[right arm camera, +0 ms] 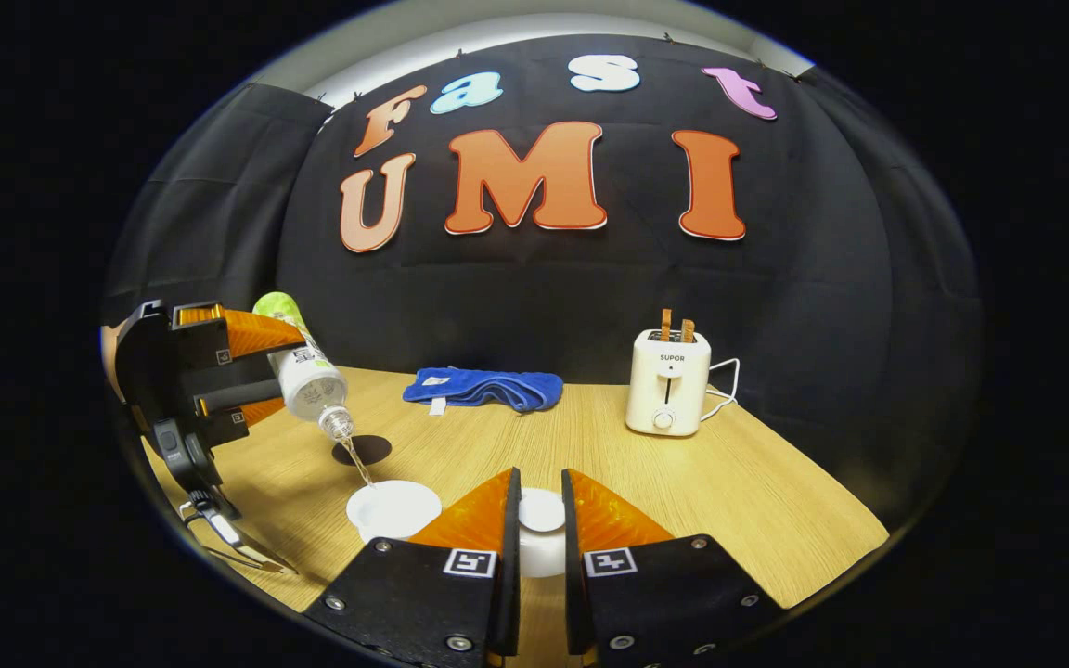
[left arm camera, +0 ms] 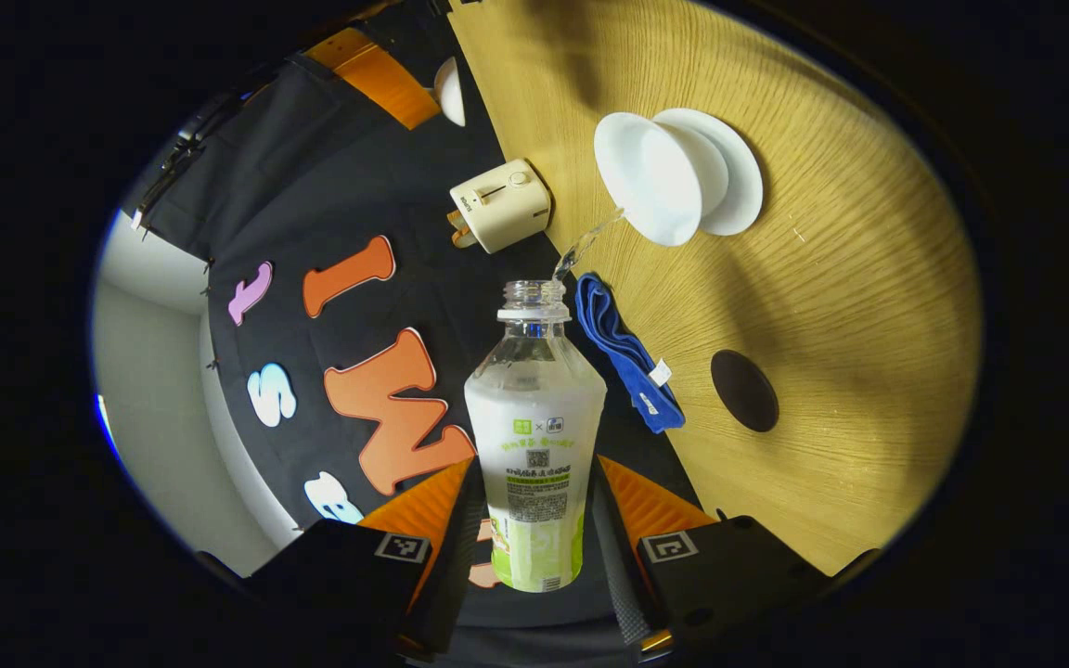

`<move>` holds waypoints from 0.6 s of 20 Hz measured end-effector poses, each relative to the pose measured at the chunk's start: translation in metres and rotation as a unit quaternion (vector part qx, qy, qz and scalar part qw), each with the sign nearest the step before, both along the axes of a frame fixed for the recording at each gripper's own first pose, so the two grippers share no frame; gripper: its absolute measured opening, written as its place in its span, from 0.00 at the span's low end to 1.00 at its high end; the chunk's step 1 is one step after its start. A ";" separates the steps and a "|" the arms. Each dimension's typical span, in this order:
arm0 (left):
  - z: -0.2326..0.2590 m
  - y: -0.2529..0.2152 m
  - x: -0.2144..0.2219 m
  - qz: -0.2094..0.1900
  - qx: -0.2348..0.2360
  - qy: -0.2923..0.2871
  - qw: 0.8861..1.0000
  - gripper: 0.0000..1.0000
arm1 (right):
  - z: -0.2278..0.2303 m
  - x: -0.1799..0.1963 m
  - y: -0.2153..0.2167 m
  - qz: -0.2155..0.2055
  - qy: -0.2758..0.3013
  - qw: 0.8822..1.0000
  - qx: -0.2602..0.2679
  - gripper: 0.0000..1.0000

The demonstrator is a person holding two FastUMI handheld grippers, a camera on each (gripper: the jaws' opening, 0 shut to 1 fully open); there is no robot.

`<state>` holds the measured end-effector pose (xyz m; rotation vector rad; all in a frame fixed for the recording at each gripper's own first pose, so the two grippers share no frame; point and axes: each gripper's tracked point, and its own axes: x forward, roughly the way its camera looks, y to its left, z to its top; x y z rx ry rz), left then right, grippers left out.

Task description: Open the teacup lid with one hand, grasp the water bottle and pour water into the teacup with the other hand; after pouring, place the water bottle on the coaster and then close the teacup lid.

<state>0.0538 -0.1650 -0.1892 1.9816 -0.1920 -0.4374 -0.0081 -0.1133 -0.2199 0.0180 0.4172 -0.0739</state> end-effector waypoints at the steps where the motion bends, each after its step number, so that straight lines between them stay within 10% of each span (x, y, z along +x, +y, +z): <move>1: 0.001 0.000 0.001 -0.001 0.003 -0.003 1.000 0.67 | 0.000 0.000 0.000 0.000 0.000 1.000 -0.001 0.20; 12: 0.011 -0.009 -0.006 -0.022 0.034 -0.021 0.999 0.67 | 0.004 0.000 -0.001 0.001 -0.005 1.000 0.003 0.20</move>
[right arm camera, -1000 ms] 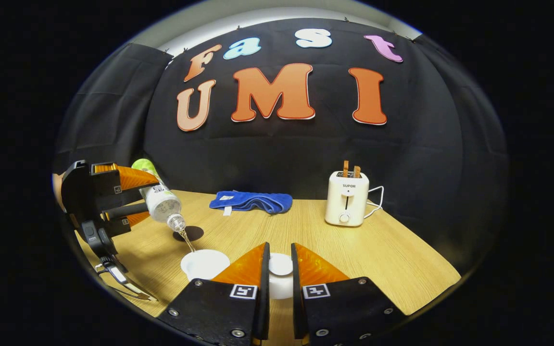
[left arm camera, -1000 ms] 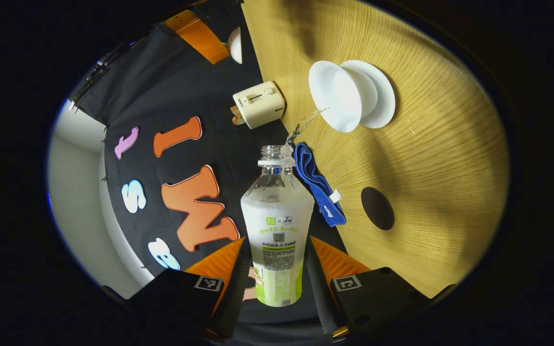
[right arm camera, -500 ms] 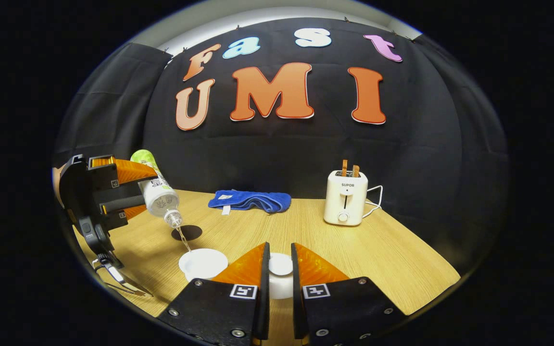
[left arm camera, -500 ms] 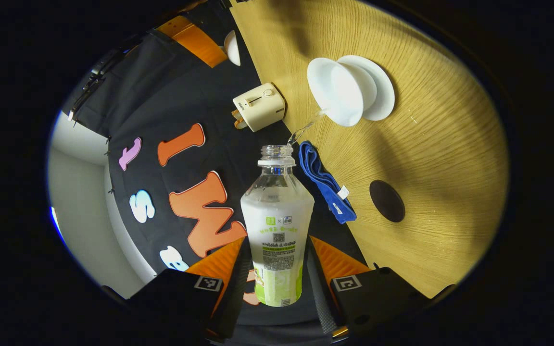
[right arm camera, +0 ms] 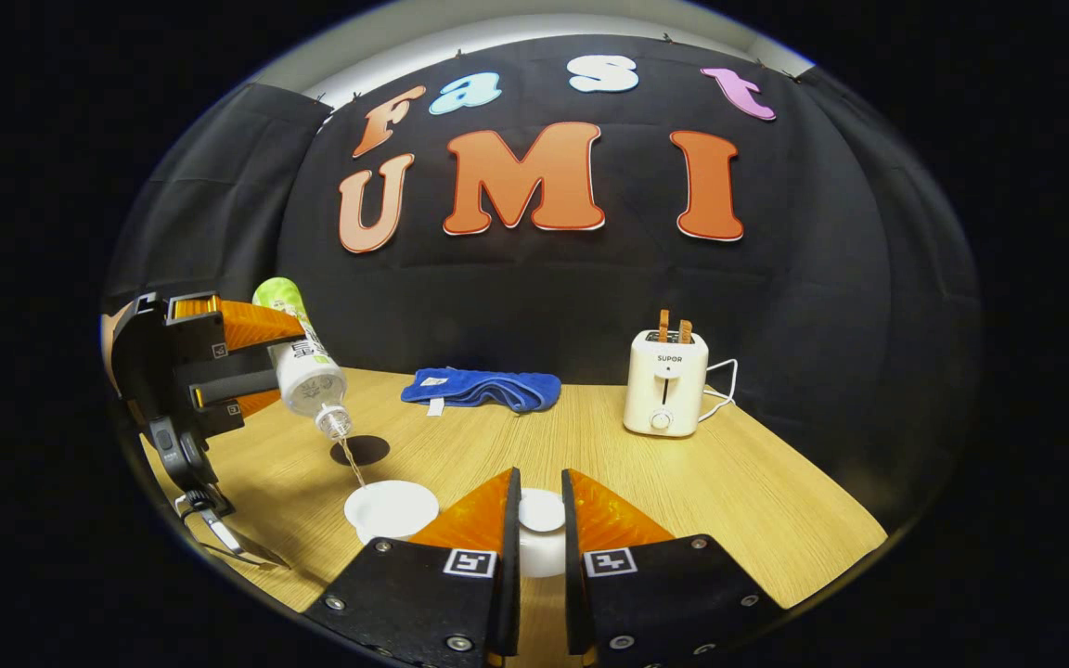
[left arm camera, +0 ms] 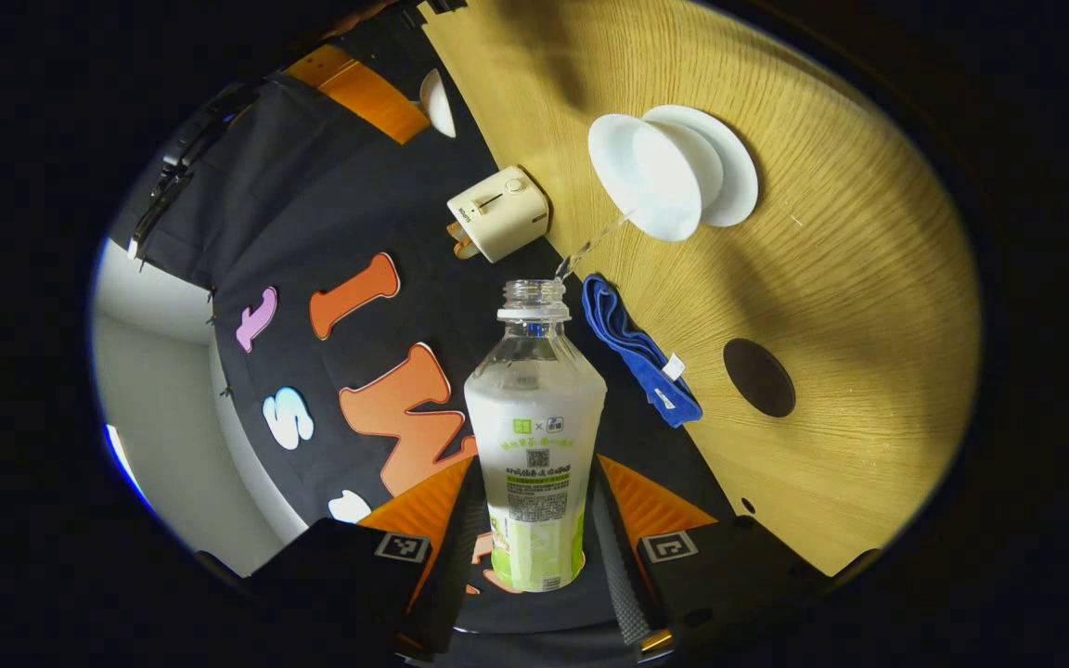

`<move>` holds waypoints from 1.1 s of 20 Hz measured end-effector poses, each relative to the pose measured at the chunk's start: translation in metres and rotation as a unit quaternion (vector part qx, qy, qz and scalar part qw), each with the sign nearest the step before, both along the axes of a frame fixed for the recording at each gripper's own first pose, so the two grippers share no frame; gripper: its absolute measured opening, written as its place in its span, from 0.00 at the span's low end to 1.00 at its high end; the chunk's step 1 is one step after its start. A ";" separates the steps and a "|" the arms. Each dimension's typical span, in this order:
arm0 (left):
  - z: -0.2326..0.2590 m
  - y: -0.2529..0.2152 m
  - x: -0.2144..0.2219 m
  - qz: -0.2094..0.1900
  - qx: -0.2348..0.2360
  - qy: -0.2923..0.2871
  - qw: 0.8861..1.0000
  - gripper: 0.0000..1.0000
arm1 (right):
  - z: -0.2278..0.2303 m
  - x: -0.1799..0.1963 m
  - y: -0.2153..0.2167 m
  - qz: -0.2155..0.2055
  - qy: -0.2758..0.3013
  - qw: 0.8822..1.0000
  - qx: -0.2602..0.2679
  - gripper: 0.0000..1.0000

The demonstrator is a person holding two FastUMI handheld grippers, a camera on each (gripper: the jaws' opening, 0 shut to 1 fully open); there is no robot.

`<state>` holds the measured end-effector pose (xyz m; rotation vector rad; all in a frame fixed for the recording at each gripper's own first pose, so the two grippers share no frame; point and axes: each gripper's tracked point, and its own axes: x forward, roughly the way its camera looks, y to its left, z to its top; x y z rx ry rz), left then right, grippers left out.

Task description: Open the teacup lid with one hand, grasp the water bottle and pour water into the teacup with the other hand; after pouring, place the water bottle on the coaster and then close the teacup lid.

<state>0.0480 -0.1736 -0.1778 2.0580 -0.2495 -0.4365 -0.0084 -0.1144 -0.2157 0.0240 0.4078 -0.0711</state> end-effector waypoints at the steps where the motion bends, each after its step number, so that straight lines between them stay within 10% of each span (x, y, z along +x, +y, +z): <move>1: 0.000 -0.001 0.001 -0.001 0.004 -0.001 1.000 0.67 | 0.002 0.000 0.000 0.000 -0.002 1.000 0.001 0.20; 22: 0.002 -0.016 0.000 -0.020 -0.013 0.001 1.000 0.67 | -0.006 0.002 0.008 0.006 0.003 1.000 0.006 0.20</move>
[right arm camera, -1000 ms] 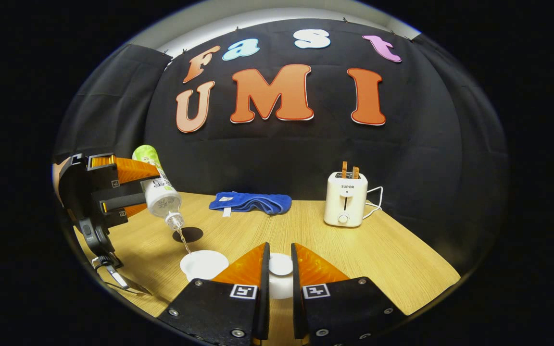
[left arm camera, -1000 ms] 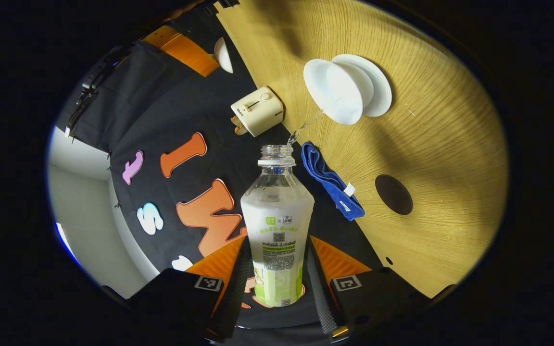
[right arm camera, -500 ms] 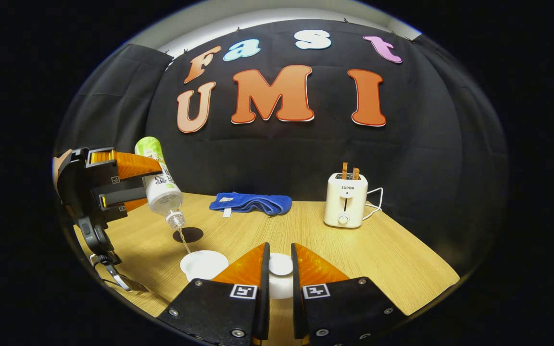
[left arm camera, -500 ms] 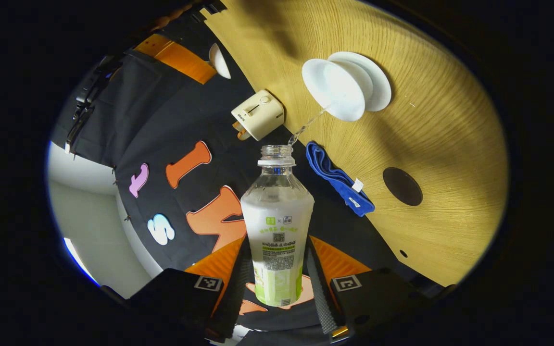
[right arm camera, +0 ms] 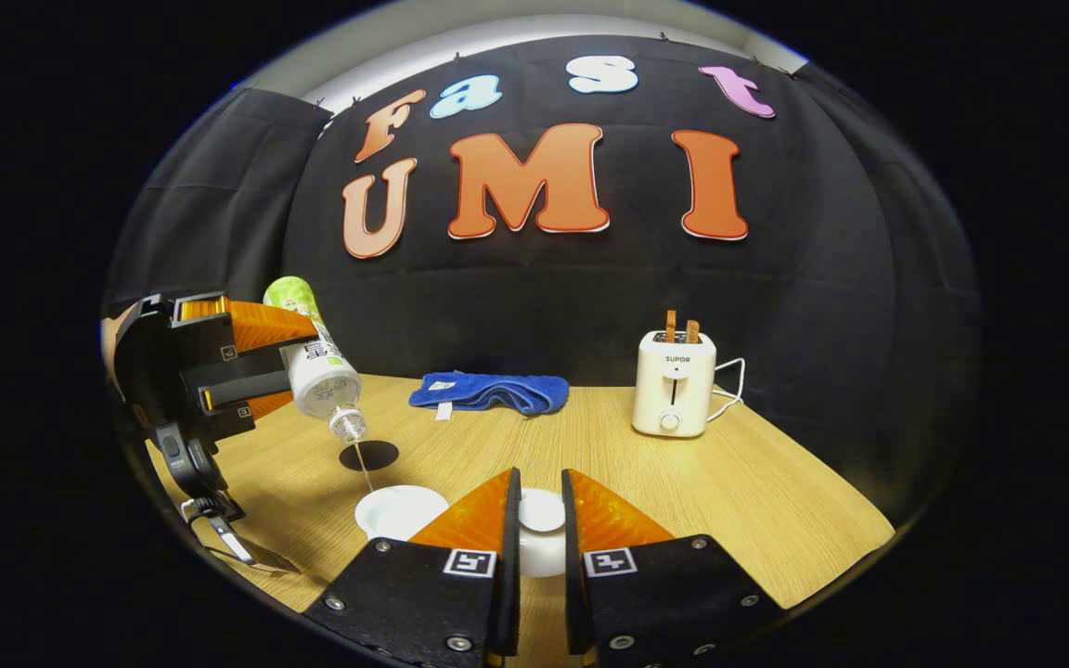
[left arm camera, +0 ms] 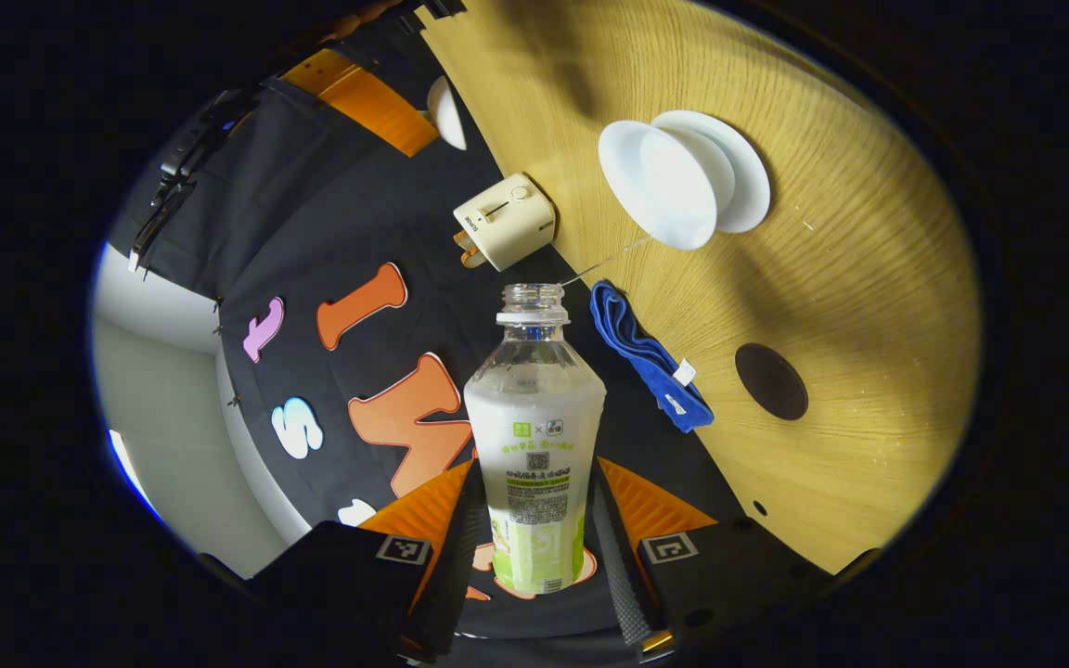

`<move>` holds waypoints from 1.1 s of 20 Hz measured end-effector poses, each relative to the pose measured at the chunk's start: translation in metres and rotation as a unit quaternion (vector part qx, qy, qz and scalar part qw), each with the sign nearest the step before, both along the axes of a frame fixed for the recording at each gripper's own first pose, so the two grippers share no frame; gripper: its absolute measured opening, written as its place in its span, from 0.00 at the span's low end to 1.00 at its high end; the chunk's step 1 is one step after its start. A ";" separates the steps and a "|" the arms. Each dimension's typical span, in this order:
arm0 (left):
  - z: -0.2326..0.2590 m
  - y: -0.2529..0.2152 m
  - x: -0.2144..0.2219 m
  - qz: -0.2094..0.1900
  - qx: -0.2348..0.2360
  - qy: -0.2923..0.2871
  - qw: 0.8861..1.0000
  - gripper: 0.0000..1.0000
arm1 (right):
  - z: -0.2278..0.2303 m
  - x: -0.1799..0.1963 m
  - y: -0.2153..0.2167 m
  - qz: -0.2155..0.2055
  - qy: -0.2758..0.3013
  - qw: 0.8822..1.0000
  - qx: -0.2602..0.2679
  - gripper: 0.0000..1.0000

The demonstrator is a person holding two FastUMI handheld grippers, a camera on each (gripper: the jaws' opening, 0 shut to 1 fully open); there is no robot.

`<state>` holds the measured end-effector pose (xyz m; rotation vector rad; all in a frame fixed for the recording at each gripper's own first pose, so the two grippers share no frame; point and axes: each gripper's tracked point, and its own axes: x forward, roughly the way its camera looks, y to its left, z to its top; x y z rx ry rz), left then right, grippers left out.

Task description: Open the teacup lid with one hand, grasp the water bottle and pour water into the teacup with the other hand; after pouring, place the water bottle on the coaster and then close the teacup lid.

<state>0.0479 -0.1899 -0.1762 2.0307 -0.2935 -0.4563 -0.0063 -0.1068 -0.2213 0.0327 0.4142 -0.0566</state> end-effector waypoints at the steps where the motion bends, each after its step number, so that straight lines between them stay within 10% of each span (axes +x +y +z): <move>1: 0.000 0.000 -0.001 -0.001 -0.009 0.005 1.000 0.67 | 0.000 0.000 0.001 0.001 0.001 1.000 -0.002 0.20; 13: 0.085 0.021 0.012 0.024 -0.266 0.018 0.964 0.65 | -0.002 0.006 0.019 0.014 0.007 1.000 -0.005 0.20; 22: 0.095 0.080 0.039 0.081 -0.498 0.034 0.862 0.66 | -0.003 0.011 0.036 0.031 0.009 0.999 -0.006 0.20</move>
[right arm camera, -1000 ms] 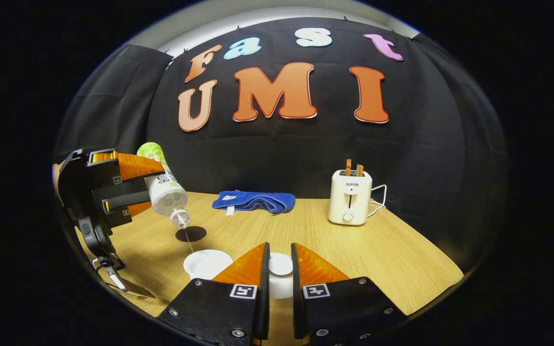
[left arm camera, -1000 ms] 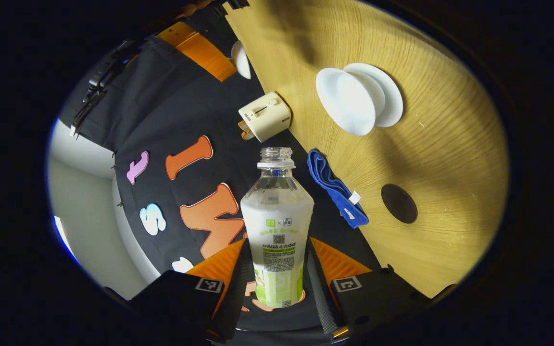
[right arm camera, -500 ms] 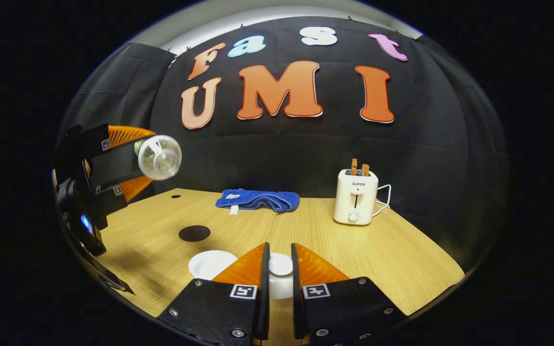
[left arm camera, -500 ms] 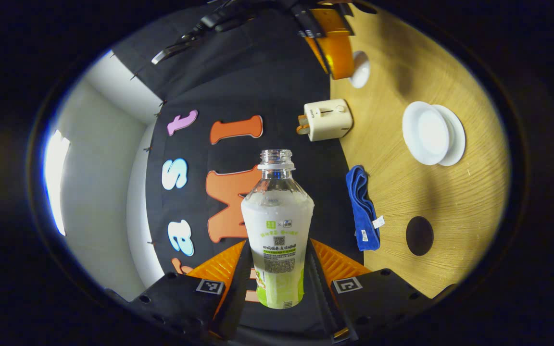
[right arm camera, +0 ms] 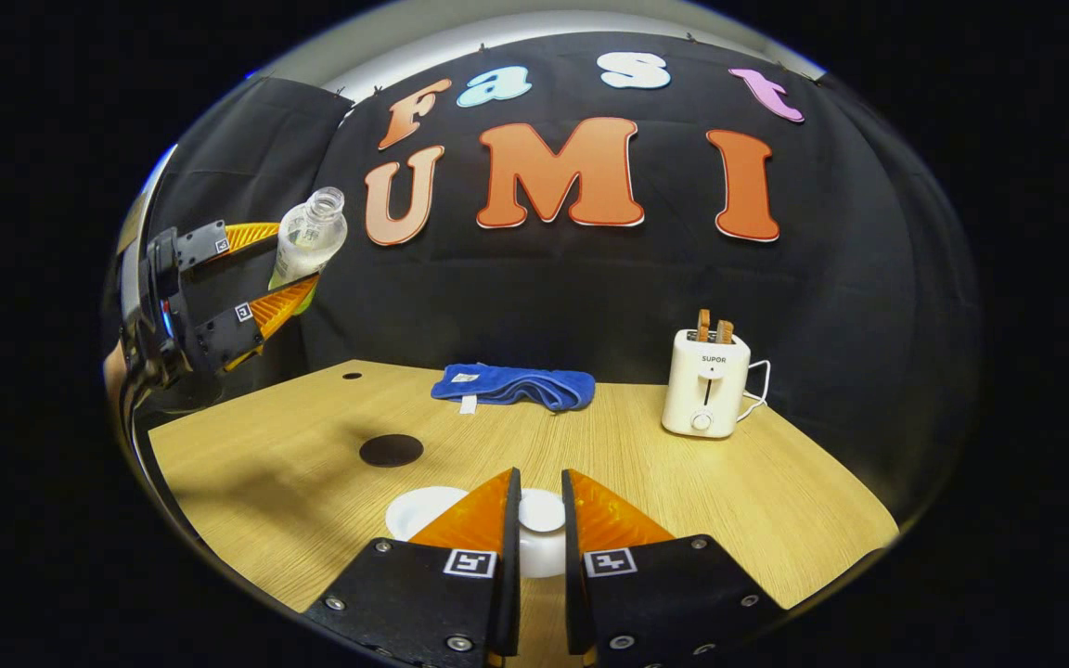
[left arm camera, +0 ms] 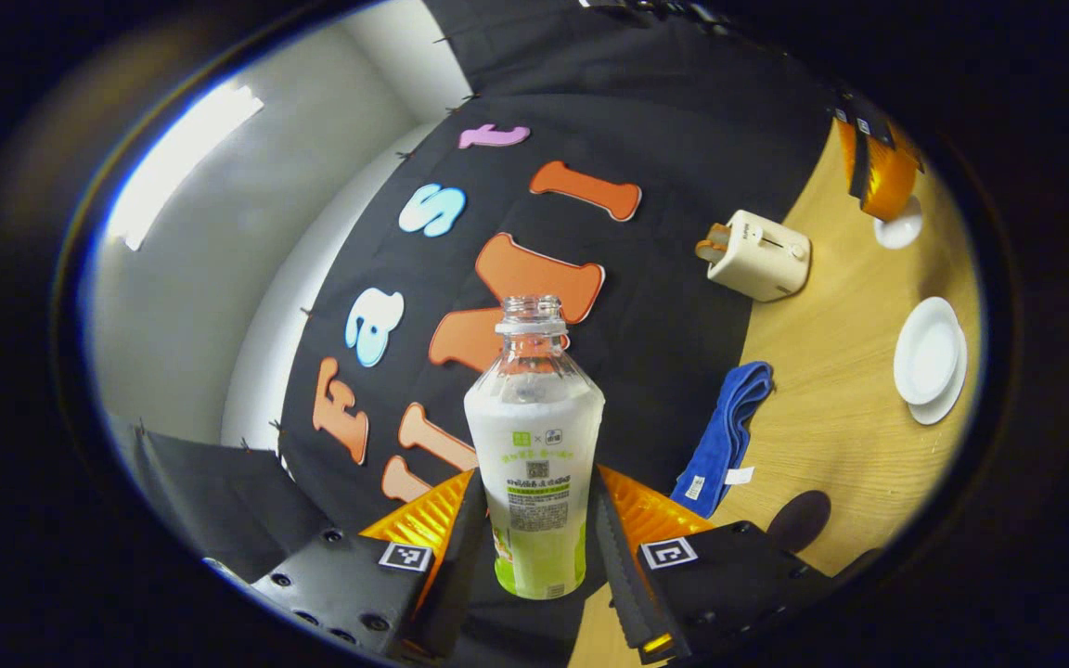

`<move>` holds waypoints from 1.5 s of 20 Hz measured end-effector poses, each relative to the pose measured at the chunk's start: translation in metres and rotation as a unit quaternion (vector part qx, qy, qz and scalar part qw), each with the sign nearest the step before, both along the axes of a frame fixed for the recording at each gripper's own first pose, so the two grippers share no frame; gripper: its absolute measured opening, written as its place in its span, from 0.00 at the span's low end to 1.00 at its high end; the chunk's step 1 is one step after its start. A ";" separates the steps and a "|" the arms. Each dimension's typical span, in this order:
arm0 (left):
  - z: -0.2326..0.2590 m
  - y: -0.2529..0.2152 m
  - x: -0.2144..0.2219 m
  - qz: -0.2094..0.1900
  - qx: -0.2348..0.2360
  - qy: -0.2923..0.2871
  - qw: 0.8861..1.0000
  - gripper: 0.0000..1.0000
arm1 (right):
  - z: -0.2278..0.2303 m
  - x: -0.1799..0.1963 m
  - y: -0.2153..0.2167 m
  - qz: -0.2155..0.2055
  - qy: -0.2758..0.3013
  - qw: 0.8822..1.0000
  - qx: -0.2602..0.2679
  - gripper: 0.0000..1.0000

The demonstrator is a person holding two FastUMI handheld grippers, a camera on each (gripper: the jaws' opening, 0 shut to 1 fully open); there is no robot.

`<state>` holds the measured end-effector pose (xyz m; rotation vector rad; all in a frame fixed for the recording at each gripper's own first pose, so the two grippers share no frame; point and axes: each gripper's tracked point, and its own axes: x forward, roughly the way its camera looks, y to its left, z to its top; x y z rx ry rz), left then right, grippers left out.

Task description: Open the teacup lid with one hand, grasp the water bottle and pour water into the teacup with the other hand; after pouring, place the water bottle on the coaster and then close the teacup lid.

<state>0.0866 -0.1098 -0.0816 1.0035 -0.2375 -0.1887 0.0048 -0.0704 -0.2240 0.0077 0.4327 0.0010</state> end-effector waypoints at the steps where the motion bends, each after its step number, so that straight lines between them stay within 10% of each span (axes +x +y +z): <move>1: -0.005 0.011 0.003 0.009 -0.034 0.009 0.999 0.66 | 0.000 0.000 0.001 0.001 0.001 1.000 0.000 0.20; 7: -0.039 0.047 0.027 0.036 -0.254 0.089 0.962 0.65 | -0.002 0.001 0.009 0.006 0.005 1.000 0.000 0.20; 12: -0.093 0.040 0.048 0.052 -0.396 0.181 0.899 0.67 | -0.005 0.000 0.012 0.010 0.009 1.000 -0.002 0.20; 30: -0.185 -0.001 0.071 0.069 -0.505 0.302 0.805 0.67 | -0.018 -0.008 0.005 0.011 0.033 0.999 -0.021 0.20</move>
